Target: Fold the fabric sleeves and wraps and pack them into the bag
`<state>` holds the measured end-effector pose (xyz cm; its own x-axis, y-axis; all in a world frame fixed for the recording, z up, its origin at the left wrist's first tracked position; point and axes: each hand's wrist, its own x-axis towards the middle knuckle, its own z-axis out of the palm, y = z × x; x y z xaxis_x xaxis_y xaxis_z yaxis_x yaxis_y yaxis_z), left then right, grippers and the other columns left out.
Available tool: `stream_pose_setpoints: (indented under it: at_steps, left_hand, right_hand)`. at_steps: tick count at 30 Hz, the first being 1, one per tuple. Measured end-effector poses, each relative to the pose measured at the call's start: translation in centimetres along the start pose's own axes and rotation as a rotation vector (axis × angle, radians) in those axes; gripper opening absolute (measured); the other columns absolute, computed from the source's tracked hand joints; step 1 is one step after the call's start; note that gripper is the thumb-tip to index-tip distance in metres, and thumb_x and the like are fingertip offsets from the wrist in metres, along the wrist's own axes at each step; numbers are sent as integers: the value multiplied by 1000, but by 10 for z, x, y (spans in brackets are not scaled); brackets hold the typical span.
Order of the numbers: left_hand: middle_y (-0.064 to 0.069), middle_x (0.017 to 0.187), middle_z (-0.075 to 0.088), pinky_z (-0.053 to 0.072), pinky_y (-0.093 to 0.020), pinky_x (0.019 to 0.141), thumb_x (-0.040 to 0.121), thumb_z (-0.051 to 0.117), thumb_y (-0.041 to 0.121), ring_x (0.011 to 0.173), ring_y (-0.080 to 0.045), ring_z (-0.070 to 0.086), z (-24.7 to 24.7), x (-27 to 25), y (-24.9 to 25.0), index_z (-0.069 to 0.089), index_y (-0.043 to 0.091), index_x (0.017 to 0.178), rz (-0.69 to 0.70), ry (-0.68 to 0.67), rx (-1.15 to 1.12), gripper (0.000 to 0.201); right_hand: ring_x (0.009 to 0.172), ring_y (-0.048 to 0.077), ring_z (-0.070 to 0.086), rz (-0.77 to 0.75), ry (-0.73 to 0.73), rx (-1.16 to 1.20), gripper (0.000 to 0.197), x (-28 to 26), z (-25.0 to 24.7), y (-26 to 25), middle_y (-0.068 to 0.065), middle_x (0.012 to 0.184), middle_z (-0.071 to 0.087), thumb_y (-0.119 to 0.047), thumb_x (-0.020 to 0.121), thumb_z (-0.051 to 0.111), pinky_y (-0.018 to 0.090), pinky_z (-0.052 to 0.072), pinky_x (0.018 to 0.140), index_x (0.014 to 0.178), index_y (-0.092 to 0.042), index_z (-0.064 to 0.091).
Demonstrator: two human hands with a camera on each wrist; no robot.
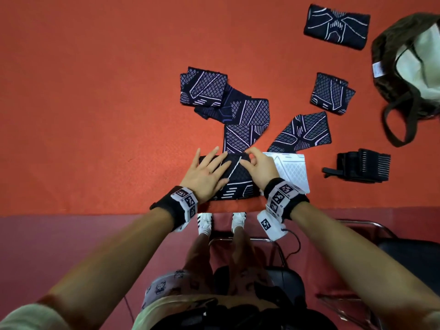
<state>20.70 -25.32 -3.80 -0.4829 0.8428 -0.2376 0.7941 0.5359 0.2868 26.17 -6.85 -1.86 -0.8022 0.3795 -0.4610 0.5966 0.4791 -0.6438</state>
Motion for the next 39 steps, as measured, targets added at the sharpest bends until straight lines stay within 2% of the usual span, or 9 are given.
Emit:
stream_pose_setpoints:
  at_steps: [3, 5, 7, 11, 17, 23, 27, 30, 39]
  left_hand:
    - [1, 159, 8, 0, -64, 112, 89, 9, 59, 146, -22, -7, 10, -6, 3, 14, 22, 151, -83, -109, 43, 73]
    - [3, 159, 0, -1, -64, 111, 88, 8, 61, 145, -21, -12, 18, -8, 3, 6, 20, 151, -156, -73, 5, 76]
    - [6, 158, -7, 0, -66, 111, 88, 8, 63, 145, -21, -12, 23, -9, 2, -1, 19, 150, -194, -58, -16, 77]
    - [0, 159, 1, 4, -70, 109, 87, 14, 69, 146, -26, -5, 26, -9, 1, 4, 14, 150, -152, -49, 5, 85]
    - [-3, 159, 11, 10, -73, 105, 84, 9, 72, 146, -29, 4, 25, -3, 6, 10, 11, 149, -157, -86, 53, 89]
    - [2, 160, 0, -9, -69, 106, 83, 12, 71, 147, -22, -6, -10, 4, 5, 4, 19, 151, -119, -182, 120, 87]
    - [-3, 159, 12, -3, -68, 109, 85, 13, 69, 147, -22, 3, -49, 15, 0, 19, 18, 149, -64, -130, 116, 82]
    - [-3, 157, 17, 0, -64, 112, 93, 29, 59, 146, -20, 7, -84, 39, 6, 20, 18, 148, -38, -78, 131, 69]
    - [-4, 151, 29, 10, -63, 112, 95, 44, 44, 143, -22, 18, -169, 164, 48, 23, 19, 146, 34, 0, 128, 61]
  right_hand:
    - [109, 20, 49, -148, 11, -212, 43, -3, 0, 4, 5, 117, 52, -24, 90, 58, 35, 41, 98, 132, -20, 49]
    - [137, 25, 29, -373, -37, -380, 51, -9, 0, 9, 7, 147, 36, -28, 91, 56, 43, 24, 115, 140, -17, 43]
    - [147, 22, 4, -477, -198, -554, 60, -16, 1, 16, 1, 159, 12, -42, 94, 47, 42, 4, 117, 147, -21, 29]
    - [146, 24, -12, -432, -322, -717, 73, -17, 8, 32, -4, 159, -8, -57, 91, 31, 44, -3, 117, 151, -26, 3]
    - [146, 28, -7, -362, -315, -784, 74, -15, 11, 28, -1, 159, -10, -52, 94, 36, 44, 3, 118, 150, -23, -4]
    - [146, 28, -7, -303, -327, -751, 72, -23, 1, 7, 2, 160, -6, -45, 95, 42, 44, 3, 120, 151, -20, 5]
    - [147, 28, -2, -294, -225, -683, 66, -24, -26, -3, 6, 159, 4, -39, 96, 45, 40, 4, 120, 150, -20, 14]
    - [147, 28, -1, -244, -155, -653, 63, -19, -57, -11, 7, 159, 7, -38, 97, 44, 40, 4, 120, 150, -19, 17]
    - [145, 31, 11, 17, 62, -475, 62, 24, -180, 5, 15, 156, 15, -36, 94, 51, 45, 17, 117, 148, -16, 26]
